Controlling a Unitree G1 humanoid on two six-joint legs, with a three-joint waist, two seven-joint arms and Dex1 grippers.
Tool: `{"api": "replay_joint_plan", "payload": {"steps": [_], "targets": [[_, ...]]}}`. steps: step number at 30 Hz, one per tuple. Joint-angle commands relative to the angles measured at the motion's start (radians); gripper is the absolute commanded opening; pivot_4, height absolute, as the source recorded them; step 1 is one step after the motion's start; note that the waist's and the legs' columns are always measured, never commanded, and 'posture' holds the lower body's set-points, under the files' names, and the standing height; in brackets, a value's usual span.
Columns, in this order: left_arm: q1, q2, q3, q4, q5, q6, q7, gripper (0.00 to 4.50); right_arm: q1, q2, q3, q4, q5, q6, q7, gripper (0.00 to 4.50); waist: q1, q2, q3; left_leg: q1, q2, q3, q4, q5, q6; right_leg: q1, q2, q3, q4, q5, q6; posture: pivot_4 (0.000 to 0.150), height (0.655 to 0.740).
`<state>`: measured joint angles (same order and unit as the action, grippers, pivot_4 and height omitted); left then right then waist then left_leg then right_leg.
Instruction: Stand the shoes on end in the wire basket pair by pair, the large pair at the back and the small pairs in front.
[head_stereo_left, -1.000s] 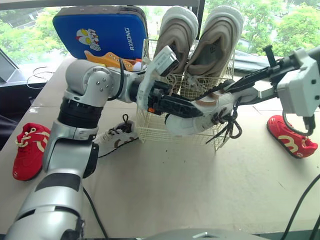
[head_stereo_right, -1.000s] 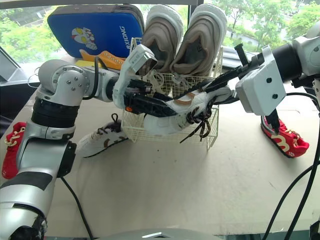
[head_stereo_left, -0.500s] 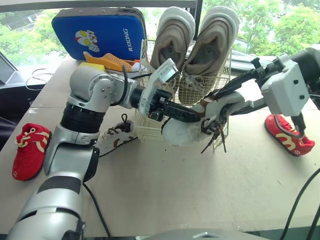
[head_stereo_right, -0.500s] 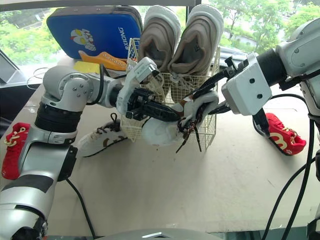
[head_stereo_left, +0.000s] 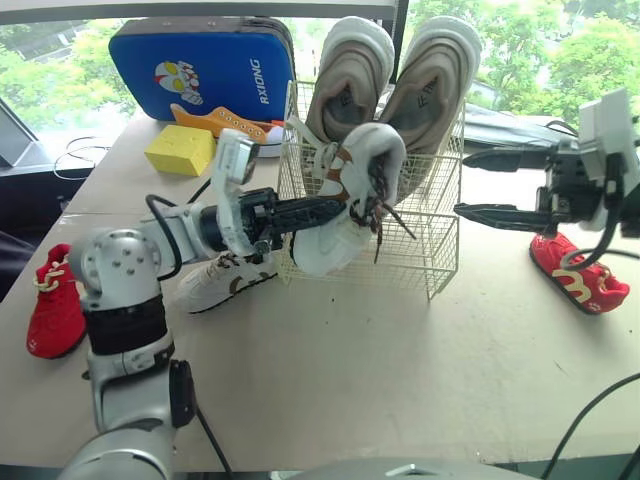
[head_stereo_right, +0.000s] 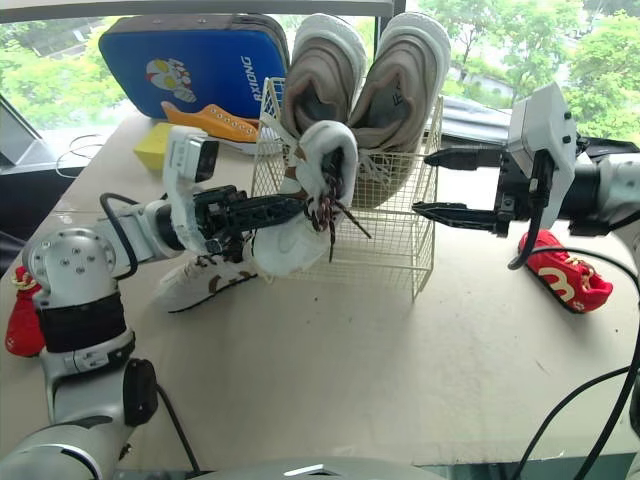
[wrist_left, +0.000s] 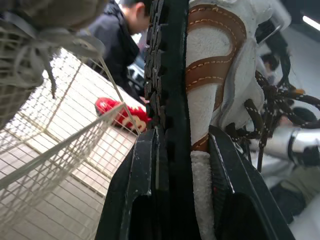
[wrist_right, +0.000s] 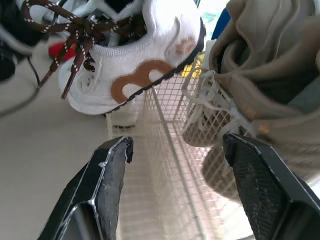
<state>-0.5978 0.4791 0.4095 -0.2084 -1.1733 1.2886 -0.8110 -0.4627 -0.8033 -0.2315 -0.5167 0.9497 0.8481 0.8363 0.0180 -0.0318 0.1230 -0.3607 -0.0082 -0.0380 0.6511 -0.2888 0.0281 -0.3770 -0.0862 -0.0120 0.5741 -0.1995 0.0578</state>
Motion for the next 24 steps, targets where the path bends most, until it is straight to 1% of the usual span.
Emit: {"api": "replay_joint_plan", "payload": {"steps": [1,4,6,7,8,11,15,17,19,20,22,23,24], "targets": [[-0.011,-0.053,0.071,-0.041,-0.201,-0.052,0.11,0.61,0.005,0.125,0.002,-0.068,0.217,0.06,-0.208,2.99,-0.003,0.003,0.001,0.0,0.0,0.0,0.0,0.0,0.0,0.0,0.0,0.0,0.0,0.0,0.0,0.15,0.74],[0.03,-0.066,0.061,-0.062,-0.249,-0.091,0.137,0.61,-0.051,0.278,0.071,-0.018,0.296,0.071,-0.346,2.99,-0.007,0.004,0.0,0.001,-0.002,0.001,0.0,0.0,0.0,0.0,0.0,0.001,0.0,0.0,0.0,0.15,0.74],[0.05,-0.07,0.046,-0.063,-0.285,-0.107,0.161,0.61,-0.079,0.333,0.107,0.004,0.297,0.072,-0.379,2.99,-0.009,0.005,-0.001,0.003,-0.003,0.002,-0.001,0.0,0.001,0.0,0.002,0.0,0.001,0.0,0.0,0.15,0.74],[0.063,-0.07,0.031,-0.074,-0.284,-0.114,0.16,0.61,-0.088,0.358,0.116,0.015,0.309,0.069,-0.39,2.99,-0.008,0.005,-0.001,0.003,-0.003,0.002,-0.002,0.0,0.001,0.0,0.007,0.0,0.001,0.0,0.0,0.15,0.74],[0.078,-0.069,0.015,-0.09,-0.275,-0.125,0.158,0.61,-0.098,0.383,0.117,0.028,0.334,0.065,-0.407,2.99,-0.004,0.005,-0.001,0.003,-0.003,0.002,-0.002,0.0,0.001,0.0,0.008,0.0,0.001,0.0,0.0,0.15,0.74],[0.119,-0.084,-0.033,-0.121,-0.242,-0.165,0.155,0.61,-0.104,0.384,0.117,0.063,0.424,0.099,-0.358,2.99,-0.003,0.006,-0.001,0.002,-0.004,0.001,-0.002,0.0,0.001,0.0,0.009,0.0,0.0,0.0,0.0,0.15,0.74],[0.126,-0.063,-0.082,-0.129,-0.251,-0.181,0.145,0.61,-0.116,0.382,0.141,0.084,0.443,0.117,-0.348,2.99,-0.004,0.007,-0.001,0.001,-0.006,0.002,-0.001,0.001,0.004,0.0,0.008,0.001,0.0,0.0,-0.001,0.15,0.74],[0.142,-0.042,-0.117,-0.142,-0.195,-0.203,0.108,0.61,-0.118,0.382,0.149,0.087,0.464,0.128,-0.334,2.46,-0.007,0.007,-0.001,0.002,-0.006,0.003,-0.001,0.001,0.004,0.0,0.009,0.001,0.0,0.0,0.0,0.15,0.74],[0.155,-0.029,-0.145,-0.149,-0.15,-0.234,0.086,0.61,-0.115,0.379,0.15,0.081,0.506,0.143,-0.327,1.7,-0.008,0.007,0.0,0.002,-0.007,0.003,-0.001,0.001,0.004,0.0,0.012,0.002,0.0,0.0,0.0,0.15,0.74],[0.159,-0.018,-0.159,-0.151,-0.13,-0.245,0.071,0.61,-0.113,0.376,0.15,0.077,0.516,0.147,-0.326,1.08,-0.007,0.007,0.0,0.003,-0.006,0.003,-0.002,0.001,0.004,0.0,0.012,0.002,0.0,0.0,0.0,0.15,0.74],[0.166,0.002,-0.185,-0.155,-0.083,-0.274,0.039,0.61,-0.112,0.369,0.147,0.075,0.536,0.155,-0.326,0.16,-0.007,0.008,0.0,0.003,-0.006,0.003,-0.002,0.001,0.004,0.0,0.013,0.002,0.0,0.0,-0.001,0.15,0.74],[0.168,0.008,-0.194,-0.153,-0.07,-0.285,0.028,0.61,-0.111,0.367,0.146,0.074,0.542,0.156,-0.328,0.04,-0.007,0.008,0.0,0.003,-0.006,0.003,-0.002,0.001,0.004,0.0,0.013,0.002,0.0,0.0,0.0,0.15,0.74],[0.167,0.011,-0.199,-0.149,-0.063,-0.295,0.019,0.61,-0.111,0.366,0.146,0.073,0.544,0.156,-0.329,0.04,-0.007,0.008,0.0,0.003,-0.005,0.003,-0.002,0.001,0.004,0.0,0.013,0.002,0.0,0.0,-0.001,0.15,0.74]]}}
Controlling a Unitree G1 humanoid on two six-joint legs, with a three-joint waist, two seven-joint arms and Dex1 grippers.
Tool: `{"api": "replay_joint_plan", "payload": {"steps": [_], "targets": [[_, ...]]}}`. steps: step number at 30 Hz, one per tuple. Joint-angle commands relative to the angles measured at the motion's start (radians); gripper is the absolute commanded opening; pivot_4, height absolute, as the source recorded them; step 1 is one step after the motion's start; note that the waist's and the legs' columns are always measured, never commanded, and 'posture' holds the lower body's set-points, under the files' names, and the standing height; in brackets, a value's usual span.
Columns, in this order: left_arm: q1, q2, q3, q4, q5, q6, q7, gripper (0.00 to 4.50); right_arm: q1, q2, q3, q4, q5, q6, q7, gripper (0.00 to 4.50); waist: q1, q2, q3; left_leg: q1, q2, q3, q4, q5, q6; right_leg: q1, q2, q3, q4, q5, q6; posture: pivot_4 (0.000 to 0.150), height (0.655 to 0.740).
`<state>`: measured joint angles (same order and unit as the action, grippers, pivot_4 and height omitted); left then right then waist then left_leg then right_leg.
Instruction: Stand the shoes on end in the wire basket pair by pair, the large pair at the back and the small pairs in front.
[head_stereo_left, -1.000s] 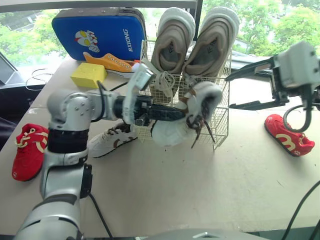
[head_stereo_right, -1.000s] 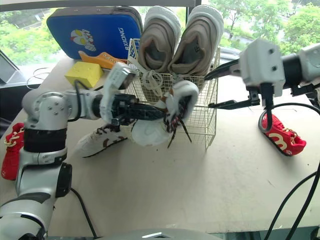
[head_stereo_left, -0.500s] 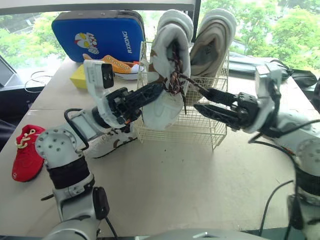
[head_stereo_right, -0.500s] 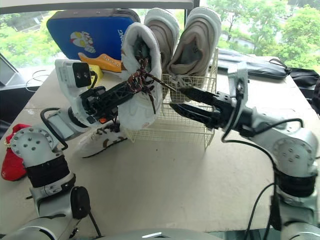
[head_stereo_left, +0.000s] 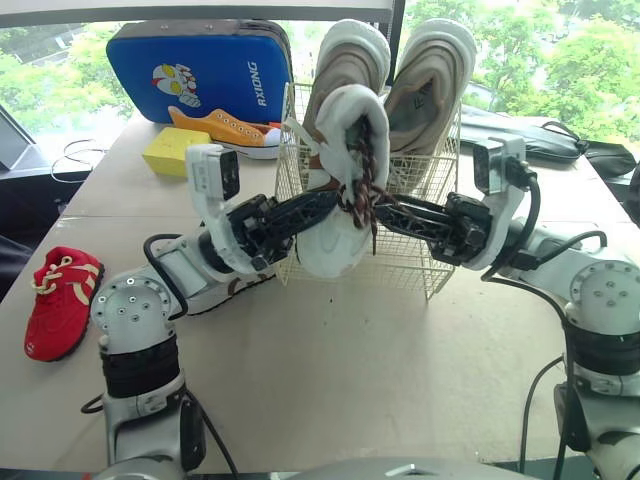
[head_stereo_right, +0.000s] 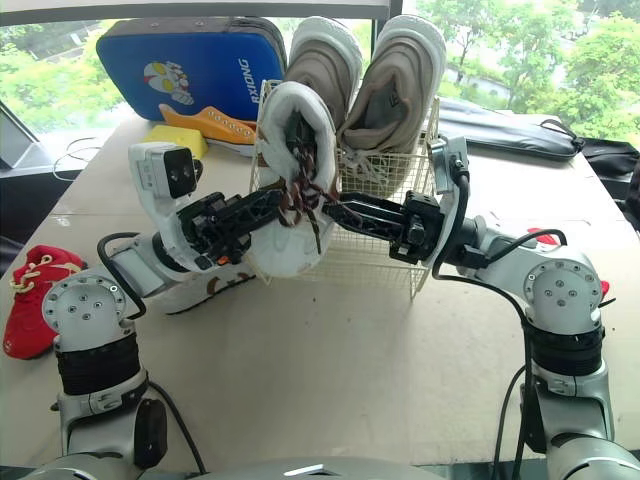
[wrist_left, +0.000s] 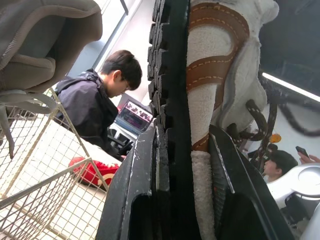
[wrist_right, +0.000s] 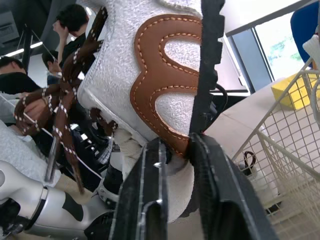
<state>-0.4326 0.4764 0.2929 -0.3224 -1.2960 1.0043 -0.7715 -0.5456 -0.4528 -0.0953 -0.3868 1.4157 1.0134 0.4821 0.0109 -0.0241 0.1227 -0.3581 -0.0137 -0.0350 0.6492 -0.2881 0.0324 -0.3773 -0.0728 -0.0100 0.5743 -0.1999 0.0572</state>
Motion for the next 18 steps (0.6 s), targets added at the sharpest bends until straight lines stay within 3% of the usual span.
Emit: {"api": "replay_joint_plan", "payload": {"steps": [1,9,16,18], "targets": [[0.001,0.018,-0.087,-0.028,0.065,-0.019,-0.028,0.61,-0.026,0.014,0.01,-0.061,0.081,-0.01,0.026,0.04,0.0,0.0,0.0,0.0,0.0,0.0,0.0,0.0,0.0,0.0,0.0,0.0,0.0,0.0,0.0,0.15,0.74],[-0.027,0.032,-0.079,0.021,0.055,-0.043,-0.04,0.61,-0.023,0.015,0.001,-0.068,0.068,-0.029,0.004,0.04,0.001,0.0,0.0,0.0,0.0,0.0,0.0,-0.002,0.004,0.0,0.0,0.001,0.0,0.0,0.0,0.15,0.74],[-0.058,0.073,-0.041,0.02,0.064,-0.033,0.059,3.74,-0.014,-0.019,-0.041,-0.072,0.084,-0.047,-0.014,0.0,0.001,0.0,0.0,0.0,0.0,0.0,0.0,-0.002,0.004,0.0,0.0,0.001,0.0,0.0,0.0,0.15,0.74],[-0.045,0.105,-0.031,-0.011,0.054,-0.024,0.059,3.74,-0.014,-0.034,-0.061,-0.071,0.099,-0.052,-0.026,0.0,-0.001,0.0,0.0,0.0,0.0,0.0,0.0,-0.002,0.004,0.0,0.0,0.001,0.0,0.0,0.0,0.15,0.74]]}}
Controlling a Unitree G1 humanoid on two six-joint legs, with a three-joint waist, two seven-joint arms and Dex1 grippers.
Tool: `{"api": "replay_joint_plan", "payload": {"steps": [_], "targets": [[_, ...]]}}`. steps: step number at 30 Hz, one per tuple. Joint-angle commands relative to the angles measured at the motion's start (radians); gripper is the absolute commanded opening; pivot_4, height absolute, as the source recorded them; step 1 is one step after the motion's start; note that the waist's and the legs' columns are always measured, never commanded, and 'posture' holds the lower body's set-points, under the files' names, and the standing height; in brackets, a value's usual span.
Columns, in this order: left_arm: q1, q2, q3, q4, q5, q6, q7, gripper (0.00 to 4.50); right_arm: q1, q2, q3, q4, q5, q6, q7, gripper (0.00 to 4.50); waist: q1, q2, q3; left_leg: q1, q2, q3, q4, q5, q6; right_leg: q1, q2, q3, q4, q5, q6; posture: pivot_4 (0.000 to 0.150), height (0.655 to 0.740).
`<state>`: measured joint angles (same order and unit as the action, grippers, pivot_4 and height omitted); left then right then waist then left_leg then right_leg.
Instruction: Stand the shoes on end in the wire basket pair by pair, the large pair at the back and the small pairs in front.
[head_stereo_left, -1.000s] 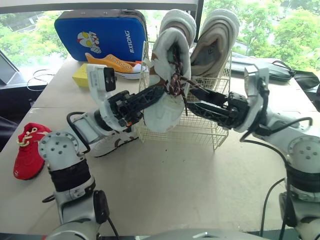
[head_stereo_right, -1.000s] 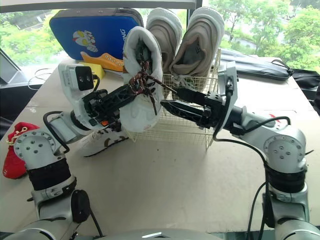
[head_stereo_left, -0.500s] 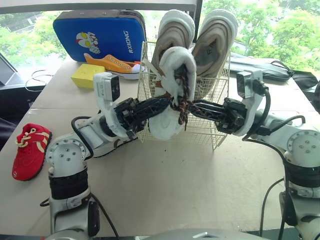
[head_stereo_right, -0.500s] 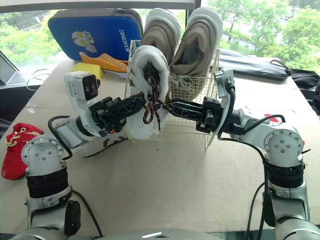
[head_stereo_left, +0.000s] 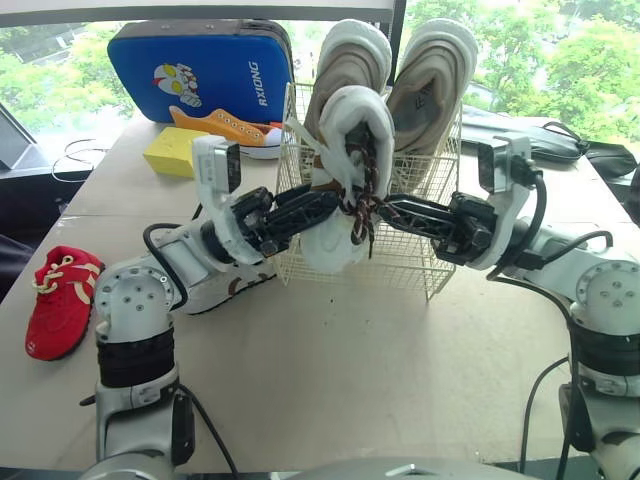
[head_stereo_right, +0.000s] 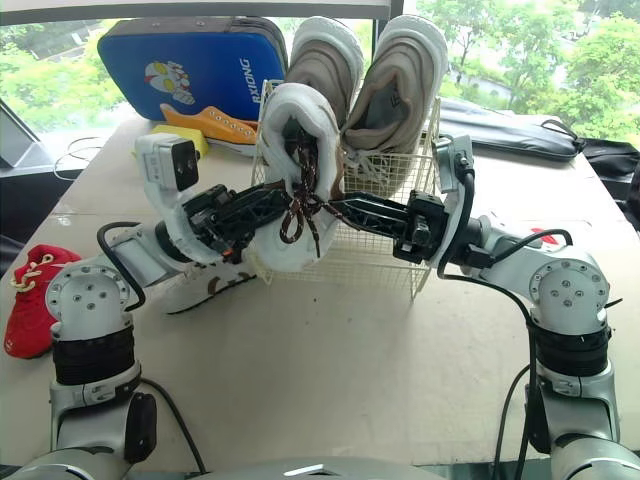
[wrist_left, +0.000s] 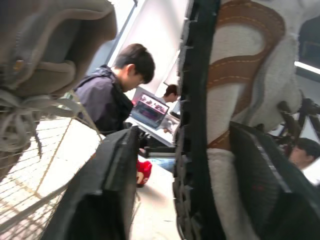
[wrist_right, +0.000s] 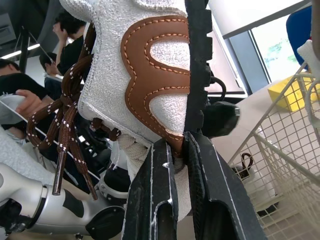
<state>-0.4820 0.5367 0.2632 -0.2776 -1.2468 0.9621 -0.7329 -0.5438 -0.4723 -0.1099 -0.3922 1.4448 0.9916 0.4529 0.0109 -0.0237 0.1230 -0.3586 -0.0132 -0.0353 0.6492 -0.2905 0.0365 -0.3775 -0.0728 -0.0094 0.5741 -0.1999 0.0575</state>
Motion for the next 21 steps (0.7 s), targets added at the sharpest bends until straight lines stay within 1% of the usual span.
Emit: {"api": "replay_joint_plan", "payload": {"steps": [1,4,5,7,10,12,14,16,18,21], "targets": [[0.018,0.073,0.011,-0.077,0.005,0.019,0.02,3.74,-0.012,-0.03,-0.069,-0.068,0.082,-0.038,-0.008,0.0,-0.001,0.0,0.0,0.0,0.0,0.0,0.0,0.0,0.0,0.0,0.0,0.0,0.0,0.0,0.0,0.15,0.74],[0.048,0.135,0.039,-0.117,0.003,0.012,0.022,3.74,0.001,-0.073,-0.118,-0.076,0.104,-0.056,-0.027,0.0,0.0,0.001,0.001,0.0,0.002,0.0,-0.001,0.0,0.0,0.0,0.0,0.0,-0.001,0.0,0.0,0.15,0.74],[0.074,0.174,0.048,-0.147,0.024,0.002,0.001,3.74,0.01,-0.104,-0.145,-0.078,0.081,-0.065,-0.017,0.0,0.001,0.001,0.001,0.0,0.003,0.0,-0.001,0.0,0.0,0.0,0.0,0.0,-0.001,0.0,0.0,0.15,0.74],[0.135,0.239,0.062,-0.234,0.079,-0.035,-0.042,3.74,0.036,-0.182,-0.196,-0.091,-0.014,-0.092,0.051,0.0,0.001,0.001,0.001,0.0,0.003,0.0,-0.001,0.0,0.0,0.0,0.0,0.0,-0.001,0.0,0.0,0.15,0.74],[0.191,0.257,0.101,-0.33,0.034,-0.057,-0.004,3.74,0.054,-0.245,-0.253,-0.066,-0.097,-0.163,0.137,0.0,0.006,0.001,0.001,-0.001,0.003,0.001,-0.001,-0.001,0.001,0.0,-0.001,0.001,-0.003,0.0,0.0,0.15,0.74],[0.228,0.268,0.104,-0.391,0.044,-0.074,-0.009,3.74,0.049,-0.249,-0.262,-0.038,-0.158,-0.217,0.194,0.0,0.003,0.0,0.0,-0.001,0.003,0.001,0.0,-0.001,0.001,0.0,-0.001,0.001,-0.003,0.0,0.0,0.15,0.74],[0.262,0.265,0.111,-0.429,0.025,-0.084,0.002,3.74,0.028,-0.244,-0.232,0.011,-0.262,-0.288,0.241,0.0,0.001,0.001,0.0,0.0,0.003,0.003,-0.001,-0.001,0.001,0.0,-0.001,0.002,-0.003,0.0,0.0,0.15,0.74],[0.286,0.262,0.106,-0.449,0.042,-0.107,0.005,3.74,0.016,-0.235,-0.183,0.069,-0.354,-0.346,0.313,0.0,0.0,0.001,0.001,0.0,0.005,0.004,-0.001,-0.001,0.001,0.0,-0.001,0.002,-0.003,0.0,0.0,0.15,0.74],[0.288,0.254,0.1,-0.456,0.049,-0.13,0.02,3.74,0.014,-0.217,-0.131,0.136,-0.442,-0.409,0.394,0.0,0.0,0.001,0.0,0.001,0.006,0.005,-0.001,-0.001,0.001,0.0,0.0,0.003,-0.002,0.0,0.0,0.15,0.74],[0.287,0.252,0.096,-0.46,0.038,-0.151,0.037,3.74,-0.009,-0.188,-0.069,0.249,-0.571,-0.51,0.47,0.0,0.001,0.001,0.001,0.001,0.007,0.005,-0.001,-0.001,0.001,0.0,0.001,0.003,-0.002,0.0,0.0,0.15,0.74]]}}
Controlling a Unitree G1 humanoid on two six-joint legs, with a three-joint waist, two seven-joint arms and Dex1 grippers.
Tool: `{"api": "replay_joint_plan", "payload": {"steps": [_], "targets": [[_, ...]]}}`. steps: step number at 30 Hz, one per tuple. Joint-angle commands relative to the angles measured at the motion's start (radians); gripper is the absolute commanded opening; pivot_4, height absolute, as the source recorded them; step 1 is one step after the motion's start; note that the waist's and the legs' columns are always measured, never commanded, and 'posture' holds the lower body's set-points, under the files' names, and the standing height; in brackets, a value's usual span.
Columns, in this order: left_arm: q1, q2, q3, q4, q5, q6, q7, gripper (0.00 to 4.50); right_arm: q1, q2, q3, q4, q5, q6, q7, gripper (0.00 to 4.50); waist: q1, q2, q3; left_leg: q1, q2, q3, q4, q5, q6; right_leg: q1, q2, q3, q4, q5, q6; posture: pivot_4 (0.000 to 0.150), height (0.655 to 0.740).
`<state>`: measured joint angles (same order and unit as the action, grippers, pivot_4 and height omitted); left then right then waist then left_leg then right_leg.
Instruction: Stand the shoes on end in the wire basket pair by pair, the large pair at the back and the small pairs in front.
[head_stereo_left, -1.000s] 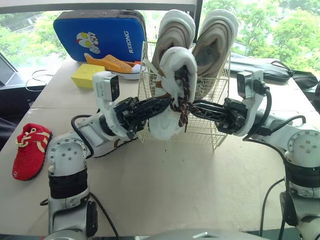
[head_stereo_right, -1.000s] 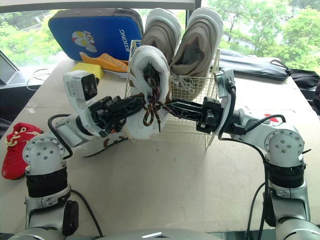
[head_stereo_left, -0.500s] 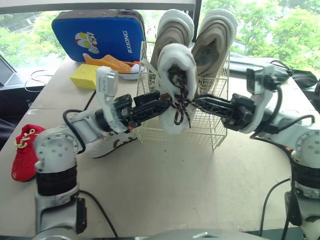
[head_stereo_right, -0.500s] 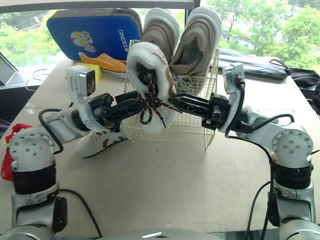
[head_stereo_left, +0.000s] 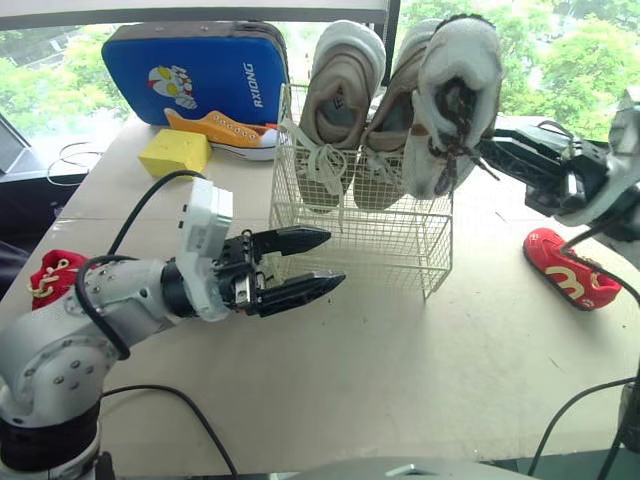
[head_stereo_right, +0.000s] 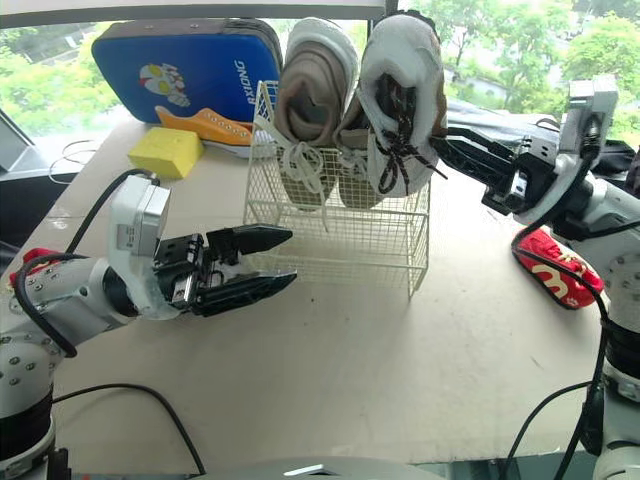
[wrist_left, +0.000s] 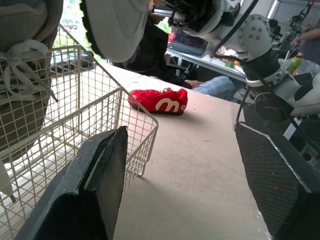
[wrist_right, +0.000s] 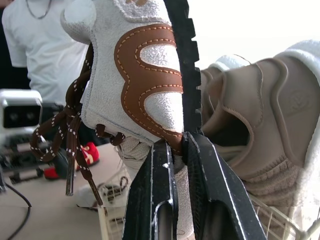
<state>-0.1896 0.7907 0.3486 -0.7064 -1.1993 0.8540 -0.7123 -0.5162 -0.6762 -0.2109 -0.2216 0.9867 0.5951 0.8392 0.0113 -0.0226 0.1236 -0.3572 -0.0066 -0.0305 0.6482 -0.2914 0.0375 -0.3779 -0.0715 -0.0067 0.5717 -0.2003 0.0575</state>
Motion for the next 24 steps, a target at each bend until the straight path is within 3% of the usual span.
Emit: {"api": "replay_joint_plan", "payload": {"steps": [1,9,24], "targets": [[0.003,0.003,0.01,-0.035,-0.005,-0.048,0.013,3.74,-0.042,0.02,0.051,0.113,-0.151,-0.144,0.112,0.0,0.001,0.0,0.0,0.0,0.0,0.0,0.0,0.0,0.0,0.0,0.0,0.0,0.0,0.0,0.0,0.15,0.74],[0.055,0.018,0.008,-0.06,0.014,-0.087,0.023,3.74,-0.065,0.075,0.114,0.339,-0.354,-0.343,0.232,0.0,0.003,0.001,0.0,0.0,-0.002,0.0,0.0,0.001,-0.001,0.0,0.0,0.001,0.0,0.0,0.0,0.15,0.74],[0.064,0.055,0.002,-0.046,0.029,-0.108,0.001,3.74,-0.044,0.044,0.114,0.32,-0.368,-0.151,0.226,0.0,0.001,0.0,0.0,0.001,-0.001,0.001,0.0,0.0,0.0,0.001,0.0,0.002,0.0,0.0,0.0,0.15,0.74]]}}
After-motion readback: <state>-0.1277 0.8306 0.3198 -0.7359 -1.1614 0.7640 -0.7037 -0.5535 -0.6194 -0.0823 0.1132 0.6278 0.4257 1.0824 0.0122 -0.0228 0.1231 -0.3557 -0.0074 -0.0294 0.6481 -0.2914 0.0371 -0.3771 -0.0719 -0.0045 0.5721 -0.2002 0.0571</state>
